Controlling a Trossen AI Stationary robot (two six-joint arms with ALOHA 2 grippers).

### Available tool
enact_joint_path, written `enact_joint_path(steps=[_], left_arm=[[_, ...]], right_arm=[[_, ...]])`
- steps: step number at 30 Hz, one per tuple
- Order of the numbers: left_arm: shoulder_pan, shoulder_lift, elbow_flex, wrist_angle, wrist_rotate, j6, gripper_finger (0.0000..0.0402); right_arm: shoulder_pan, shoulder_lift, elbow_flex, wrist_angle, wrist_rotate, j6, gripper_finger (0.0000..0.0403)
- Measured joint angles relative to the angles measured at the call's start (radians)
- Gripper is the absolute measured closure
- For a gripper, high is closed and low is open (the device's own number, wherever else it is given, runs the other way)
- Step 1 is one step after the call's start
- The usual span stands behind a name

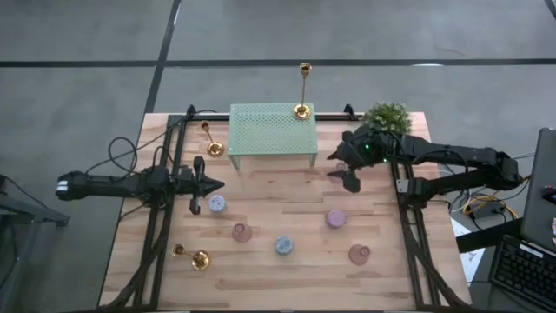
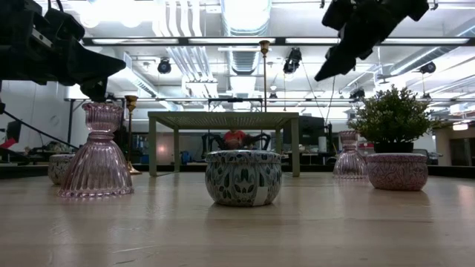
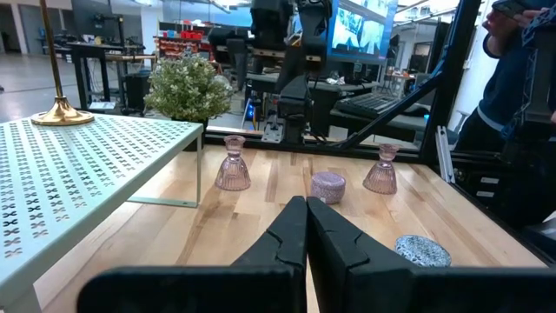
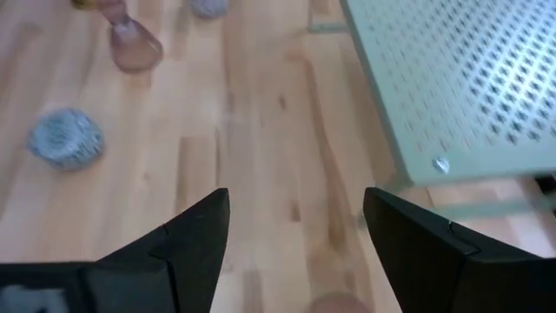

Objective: Pick & Place candle stick holders
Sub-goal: Put the top gold candle holder on the shelf

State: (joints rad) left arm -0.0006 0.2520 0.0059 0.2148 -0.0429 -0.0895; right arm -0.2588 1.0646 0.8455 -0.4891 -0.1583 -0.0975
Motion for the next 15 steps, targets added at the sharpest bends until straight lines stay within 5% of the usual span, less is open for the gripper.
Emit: enact_joint_path(steps=[15], left_arm=[[0.000, 0.000, 0.000, 0.001, -0.038, 0.006, 0.0394]], right_arm=[[0.067, 0.003, 0.000, 0.115, 0.000, 0.071, 0.0146]])
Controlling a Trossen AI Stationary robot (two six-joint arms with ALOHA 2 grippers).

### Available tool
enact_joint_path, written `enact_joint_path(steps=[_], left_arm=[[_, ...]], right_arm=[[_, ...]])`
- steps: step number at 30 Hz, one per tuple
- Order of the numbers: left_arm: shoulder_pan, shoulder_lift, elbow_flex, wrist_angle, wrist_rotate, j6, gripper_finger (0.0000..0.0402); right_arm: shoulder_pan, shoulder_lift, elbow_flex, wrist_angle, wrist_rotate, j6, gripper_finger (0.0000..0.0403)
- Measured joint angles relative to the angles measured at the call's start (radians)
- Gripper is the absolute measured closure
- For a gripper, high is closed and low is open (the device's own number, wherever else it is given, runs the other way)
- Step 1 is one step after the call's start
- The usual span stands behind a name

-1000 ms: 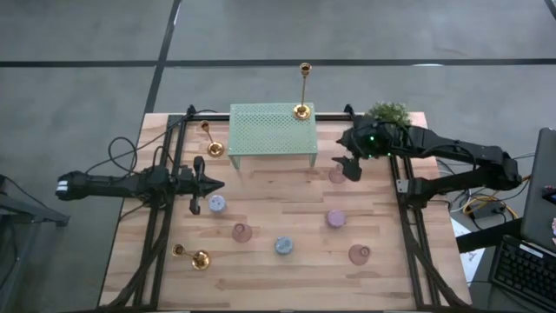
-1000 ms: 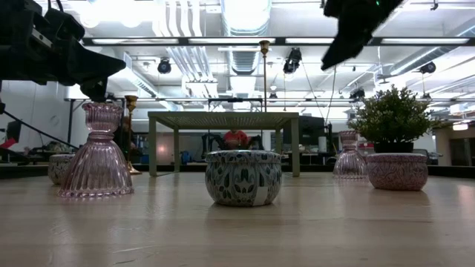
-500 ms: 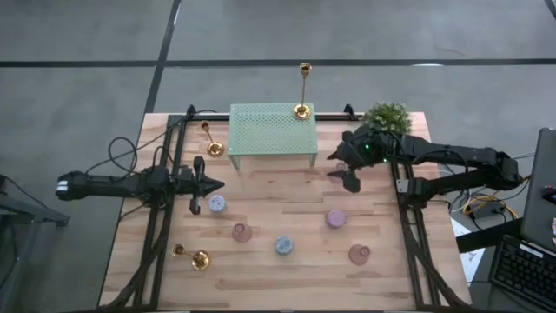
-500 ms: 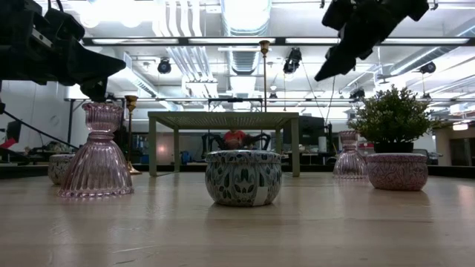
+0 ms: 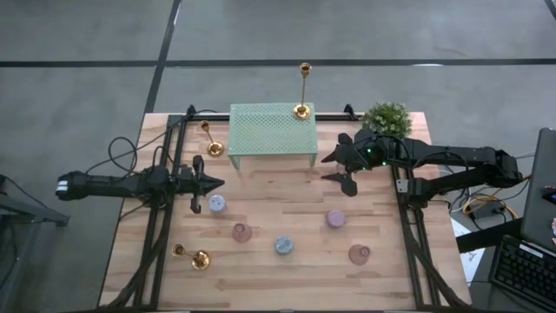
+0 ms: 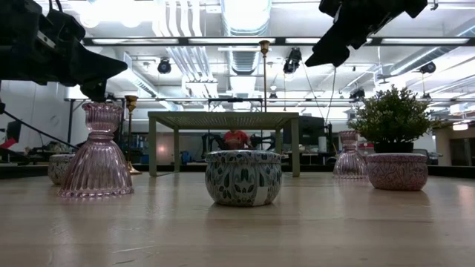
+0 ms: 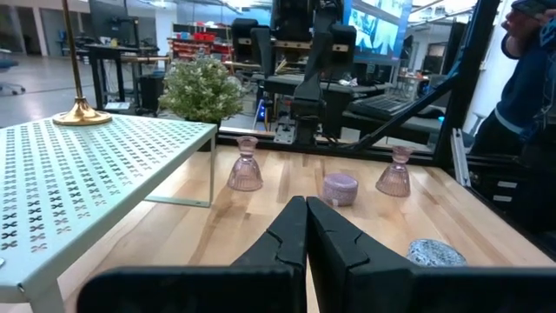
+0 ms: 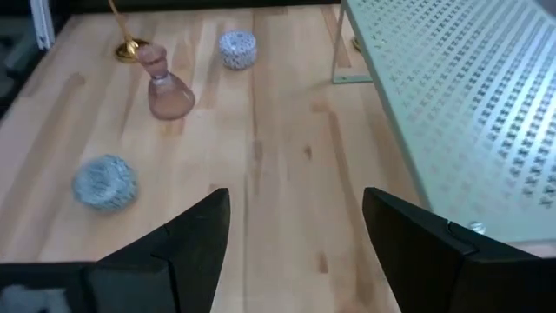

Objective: Pick & Place candle stick holders
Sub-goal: Put the top gold candle holder on the shelf

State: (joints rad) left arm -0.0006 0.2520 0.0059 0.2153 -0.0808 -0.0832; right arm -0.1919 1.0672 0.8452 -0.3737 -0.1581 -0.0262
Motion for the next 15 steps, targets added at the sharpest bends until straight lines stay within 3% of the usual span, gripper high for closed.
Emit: enact_joint_path(steps=[4, 15], left_arm=[[0.000, 0.000, 0.000, 0.000, 0.000, 0.003, 0.0394], [0.000, -0.002, 0.000, 0.028, 0.002, -0.190, 0.0394]], right_arm=[[0.011, 0.000, 0.000, -0.001, 0.000, 0.070, 0.0151], [0.018, 0.002, 0.000, -0.002, 0.009, 0.099, 0.0152]])
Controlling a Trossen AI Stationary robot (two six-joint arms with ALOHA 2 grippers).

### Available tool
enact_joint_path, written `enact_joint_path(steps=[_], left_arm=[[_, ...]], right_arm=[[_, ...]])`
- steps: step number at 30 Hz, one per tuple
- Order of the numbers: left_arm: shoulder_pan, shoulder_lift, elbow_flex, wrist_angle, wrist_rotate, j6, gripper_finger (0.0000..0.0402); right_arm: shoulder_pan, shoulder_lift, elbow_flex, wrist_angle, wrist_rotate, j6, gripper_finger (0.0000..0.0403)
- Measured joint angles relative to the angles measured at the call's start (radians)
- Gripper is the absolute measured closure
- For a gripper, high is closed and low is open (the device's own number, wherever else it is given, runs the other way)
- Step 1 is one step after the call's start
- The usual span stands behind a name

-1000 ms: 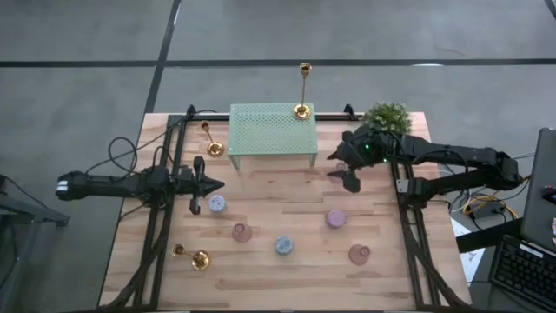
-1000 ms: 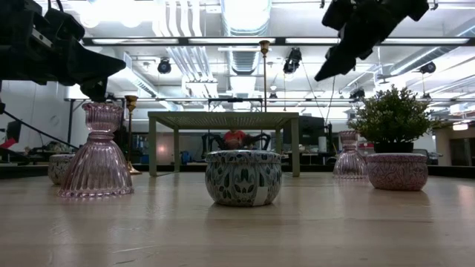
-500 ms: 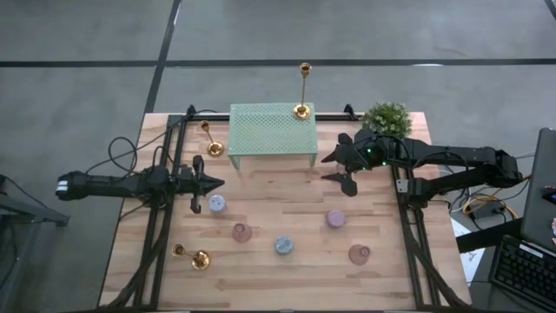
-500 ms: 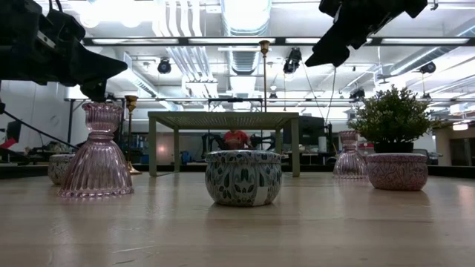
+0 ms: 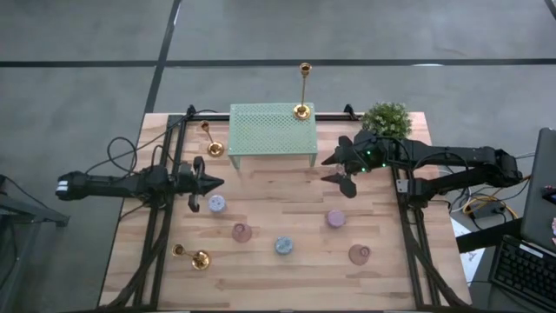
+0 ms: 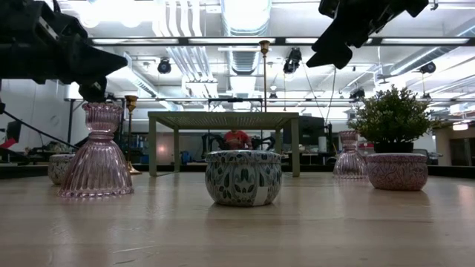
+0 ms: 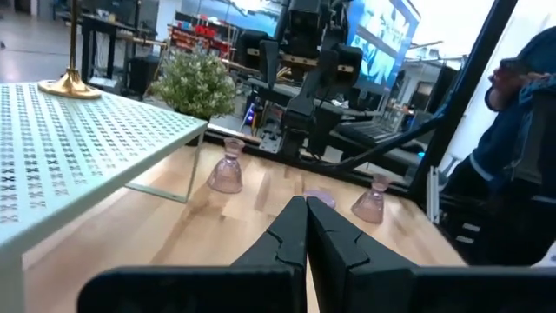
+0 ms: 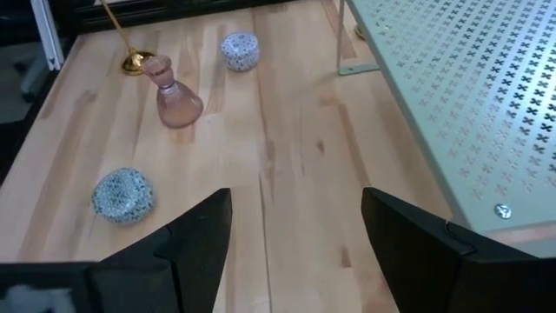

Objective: Pick & Place candle stick holders
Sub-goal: Put the top gold candle holder on the shelf

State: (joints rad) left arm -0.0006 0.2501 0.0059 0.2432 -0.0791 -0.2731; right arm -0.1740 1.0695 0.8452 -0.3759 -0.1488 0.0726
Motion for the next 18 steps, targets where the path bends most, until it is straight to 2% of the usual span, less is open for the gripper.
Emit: enact_joint_path(steps=[6, 9, 18], left_arm=[[0.000, 0.007, 0.013, -0.002, -0.191, 0.012, 0.0394], [0.000, 0.009, 0.048, 0.014, -0.246, 0.043, 0.0394], [0.000, 0.009, 0.094, 0.010, -0.261, 0.043, 0.0394]], right_arm=[[0.000, 0.000, 0.000, 0.000, 0.021, 0.003, 0.0152], [0.000, 0.000, 0.000, -0.001, 0.021, 0.004, 0.0152], [0.000, 0.000, 0.000, -0.001, 0.021, -0.004, 0.0156]])
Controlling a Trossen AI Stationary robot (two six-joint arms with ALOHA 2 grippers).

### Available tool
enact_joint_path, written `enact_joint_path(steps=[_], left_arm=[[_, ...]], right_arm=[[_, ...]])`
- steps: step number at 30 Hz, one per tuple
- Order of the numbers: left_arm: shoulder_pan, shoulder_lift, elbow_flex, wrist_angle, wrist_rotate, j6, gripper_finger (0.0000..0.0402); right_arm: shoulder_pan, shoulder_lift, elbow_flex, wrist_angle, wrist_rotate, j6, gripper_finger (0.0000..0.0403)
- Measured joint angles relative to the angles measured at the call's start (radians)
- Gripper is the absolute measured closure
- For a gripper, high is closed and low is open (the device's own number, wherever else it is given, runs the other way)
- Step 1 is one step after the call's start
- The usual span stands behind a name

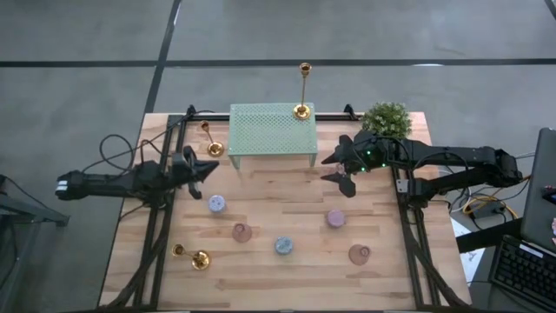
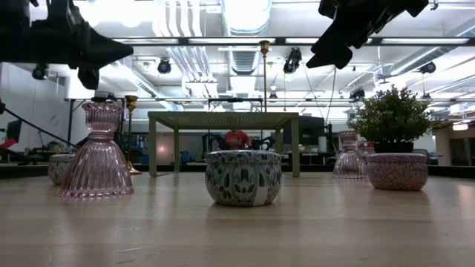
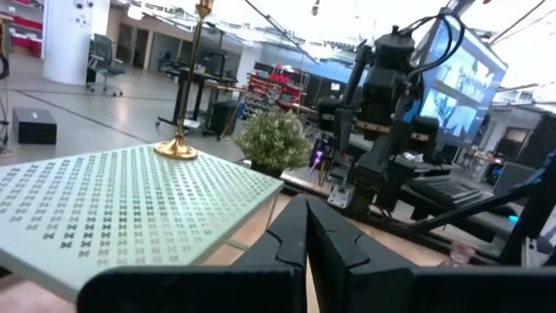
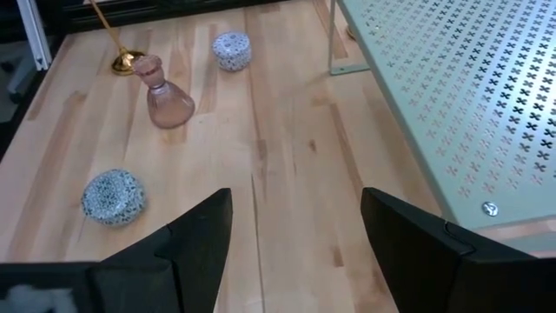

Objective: Pick & Place candle stick holders
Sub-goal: Put the top gold candle holder on the shelf

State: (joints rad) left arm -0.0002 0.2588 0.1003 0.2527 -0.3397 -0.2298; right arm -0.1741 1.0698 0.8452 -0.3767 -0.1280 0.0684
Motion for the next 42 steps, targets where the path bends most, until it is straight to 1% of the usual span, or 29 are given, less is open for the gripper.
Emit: enact_joint_path(steps=[3, 7, 10, 14, 16, 18, 21, 22, 24, 28, 30, 33, 36, 42], left_arm=[[0.000, 0.002, 0.014, 0.001, -0.026, 0.015, 0.0394], [0.000, 0.003, 0.041, -0.038, -0.142, 0.020, 0.0384], [0.000, 0.006, 0.068, -0.082, -0.191, 0.063, 0.0353], [0.000, 0.007, 0.117, -0.195, -0.229, 0.107, 0.0297], [0.000, 0.007, 0.145, -0.258, -0.291, 0.128, 0.0270], [0.000, 0.007, 0.172, -0.327, -0.389, 0.164, 0.0249], [0.000, 0.006, 0.202, -0.409, -0.545, 0.200, 0.0227], [0.000, 0.006, 0.207, -0.428, -0.582, 0.205, 0.0222], [0.000, 0.006, 0.210, -0.454, -0.625, 0.208, 0.0215], [0.000, 0.011, 0.188, -0.515, -0.634, 0.179, 0.0212], [0.000, 0.019, 0.160, -0.519, -0.647, 0.148, 0.0211], [0.000, 0.041, 0.122, -0.486, -0.716, 0.110, 0.0211], [0.000, 0.063, 0.096, -0.471, -0.762, 0.071, 0.0211], [0.000, 0.108, 0.035, -0.466, -0.762, -0.052, 0.0211]], right_arm=[[0.000, 0.000, 0.000, 0.000, 0.000, 0.000, 0.0156], [0.000, 0.000, 0.000, 0.000, 0.000, 0.000, 0.0158], [0.000, 0.000, 0.000, 0.000, 0.000, 0.000, 0.0158], [0.000, 0.000, 0.000, 0.000, 0.000, 0.000, 0.0158], [0.000, 0.000, 0.000, 0.000, 0.000, 0.000, 0.0158], [0.000, 0.000, 0.000, 0.000, 0.000, 0.003, 0.0158], [0.000, 0.000, 0.000, 0.000, 0.000, 0.004, 0.0158], [0.000, 0.000, 0.000, 0.000, 0.000, 0.003, 0.0158], [0.000, 0.000, 0.000, 0.000, 0.000, 0.003, 0.0158], [0.000, 0.000, 0.000, 0.000, -0.001, 0.003, 0.0158], [0.000, 0.000, 0.000, 0.000, -0.001, 0.003, 0.0158], [0.000, 0.000, 0.000, 0.000, -0.001, 0.003, 0.0158], [0.000, 0.000, 0.000, 0.000, -0.001, 0.003, 0.0158], [0.000, 0.000, 0.000, 0.000, -0.001, 0.003, 0.0158]])
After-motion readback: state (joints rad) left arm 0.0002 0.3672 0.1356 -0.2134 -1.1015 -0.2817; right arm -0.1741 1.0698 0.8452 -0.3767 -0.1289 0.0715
